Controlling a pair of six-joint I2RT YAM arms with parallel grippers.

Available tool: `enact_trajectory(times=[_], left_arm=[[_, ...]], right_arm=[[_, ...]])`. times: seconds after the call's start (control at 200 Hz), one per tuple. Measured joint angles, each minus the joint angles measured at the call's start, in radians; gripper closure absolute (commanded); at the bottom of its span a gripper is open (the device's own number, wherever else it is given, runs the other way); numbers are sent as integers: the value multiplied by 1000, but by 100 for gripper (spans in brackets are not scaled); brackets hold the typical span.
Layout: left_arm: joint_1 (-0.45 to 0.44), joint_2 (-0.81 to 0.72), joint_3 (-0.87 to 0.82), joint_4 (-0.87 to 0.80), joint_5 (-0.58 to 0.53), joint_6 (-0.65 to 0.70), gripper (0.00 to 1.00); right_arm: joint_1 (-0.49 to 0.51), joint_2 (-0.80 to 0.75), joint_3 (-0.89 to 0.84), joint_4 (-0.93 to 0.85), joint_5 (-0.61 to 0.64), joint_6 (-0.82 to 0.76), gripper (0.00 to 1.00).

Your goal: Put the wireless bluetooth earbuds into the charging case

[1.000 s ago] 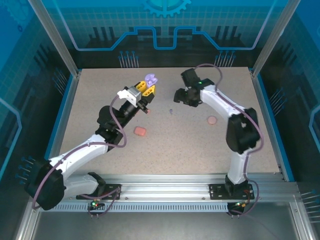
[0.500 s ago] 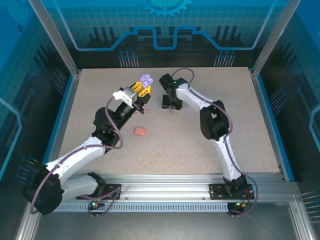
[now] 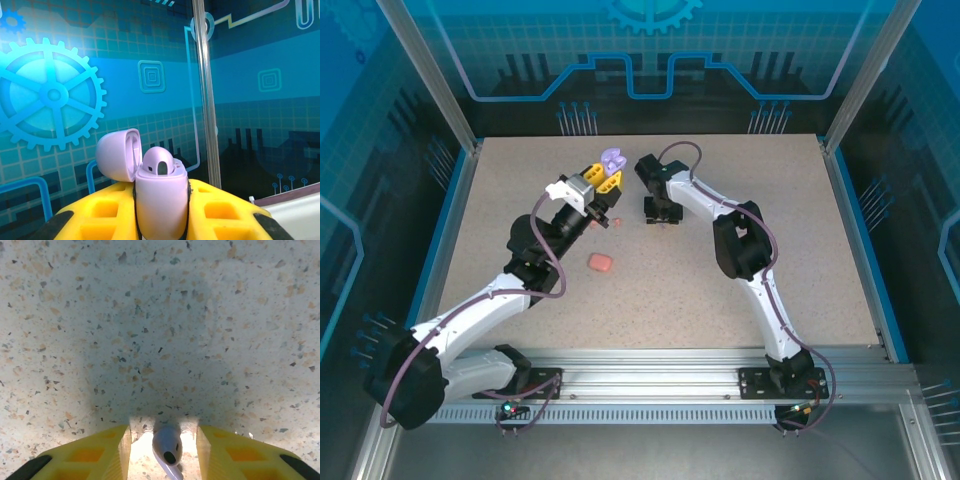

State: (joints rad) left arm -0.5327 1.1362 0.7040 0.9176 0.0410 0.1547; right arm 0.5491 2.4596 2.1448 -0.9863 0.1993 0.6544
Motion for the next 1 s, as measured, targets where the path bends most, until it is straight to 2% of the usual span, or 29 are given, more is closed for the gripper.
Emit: enact_trajectory(times=[0.275, 0.54, 0.775, 1.0], left_arm=[[0, 18, 0, -4, 0, -10, 100], [0, 34, 0, -11, 8, -26, 100], [0, 37, 0, -21, 8, -26, 100], [0, 43, 4, -23, 19, -39, 100]], right_arm=[[0, 2, 0, 9, 2, -23, 70], [-5, -2, -13, 34, -6, -31, 87], [-17, -78, -150, 143, -34, -26, 89], [-30, -235, -349, 210, -55, -18, 89]])
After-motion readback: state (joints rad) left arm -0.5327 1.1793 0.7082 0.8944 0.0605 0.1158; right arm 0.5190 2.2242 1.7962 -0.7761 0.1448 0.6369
